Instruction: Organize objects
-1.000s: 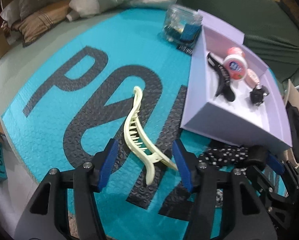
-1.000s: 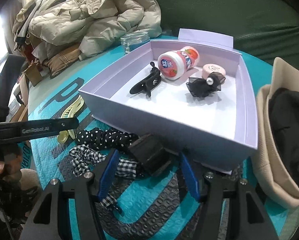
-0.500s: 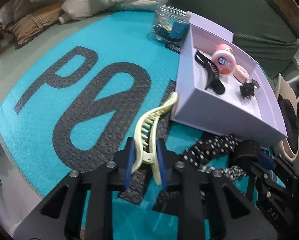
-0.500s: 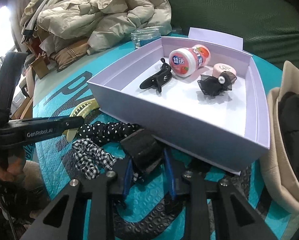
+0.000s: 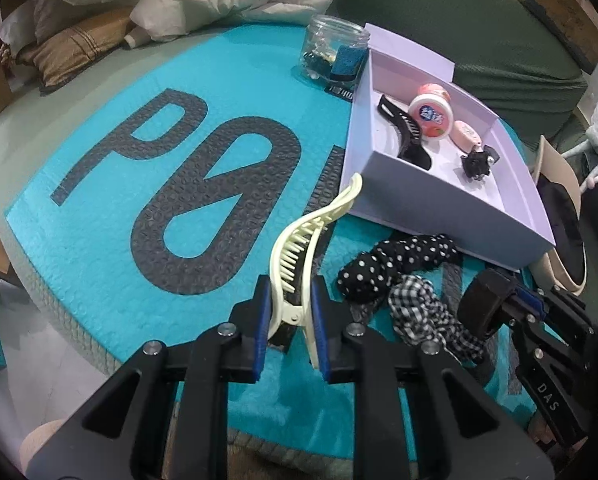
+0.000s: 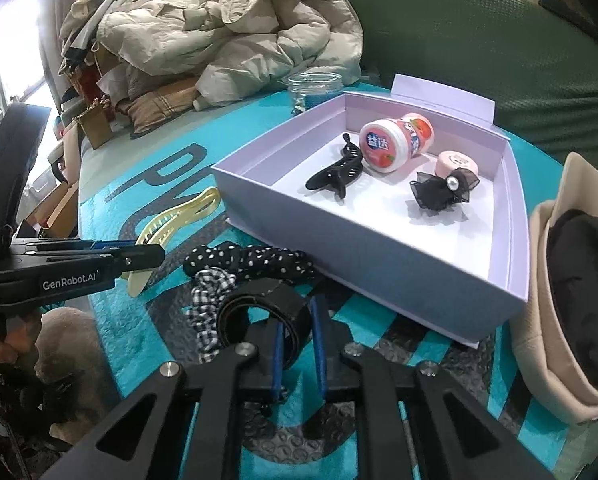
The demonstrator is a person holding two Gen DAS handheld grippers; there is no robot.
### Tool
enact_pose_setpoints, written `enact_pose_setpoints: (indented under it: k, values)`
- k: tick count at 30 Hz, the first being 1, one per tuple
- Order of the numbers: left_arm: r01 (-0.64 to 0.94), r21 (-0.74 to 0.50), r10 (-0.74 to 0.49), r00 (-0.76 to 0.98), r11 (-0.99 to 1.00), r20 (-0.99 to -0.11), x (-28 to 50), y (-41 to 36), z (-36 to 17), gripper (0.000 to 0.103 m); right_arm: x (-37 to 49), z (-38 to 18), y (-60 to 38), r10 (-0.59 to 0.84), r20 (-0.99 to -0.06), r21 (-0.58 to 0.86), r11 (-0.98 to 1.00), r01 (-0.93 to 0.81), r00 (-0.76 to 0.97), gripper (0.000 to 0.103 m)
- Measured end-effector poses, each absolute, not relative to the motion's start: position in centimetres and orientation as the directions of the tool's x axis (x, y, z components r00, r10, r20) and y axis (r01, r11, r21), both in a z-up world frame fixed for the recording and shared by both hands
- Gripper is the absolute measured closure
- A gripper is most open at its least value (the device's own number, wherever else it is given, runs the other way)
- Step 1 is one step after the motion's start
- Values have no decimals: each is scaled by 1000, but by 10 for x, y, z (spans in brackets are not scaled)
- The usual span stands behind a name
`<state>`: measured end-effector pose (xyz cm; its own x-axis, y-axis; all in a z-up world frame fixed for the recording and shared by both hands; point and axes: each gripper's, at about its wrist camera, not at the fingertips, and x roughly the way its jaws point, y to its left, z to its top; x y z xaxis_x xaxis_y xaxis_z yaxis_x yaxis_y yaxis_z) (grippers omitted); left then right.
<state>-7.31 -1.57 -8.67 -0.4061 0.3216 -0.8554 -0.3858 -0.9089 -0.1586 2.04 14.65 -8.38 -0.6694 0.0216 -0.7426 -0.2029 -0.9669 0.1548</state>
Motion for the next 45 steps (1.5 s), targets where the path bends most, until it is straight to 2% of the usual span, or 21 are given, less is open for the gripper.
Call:
enact_pose_setpoints:
  k: [25, 45]
  values:
    - [-431, -142, 335, -413, -891, -847, -37, -21, -57, 85, 40, -47, 120, -7, -709, 126, -985, -117, -705, 91]
    - [-533, -94, 364, -429, -841, -827, -37, 26, -23, 85, 38, -13, 153, 24, -695, 98, -987, -128, -718, 91]
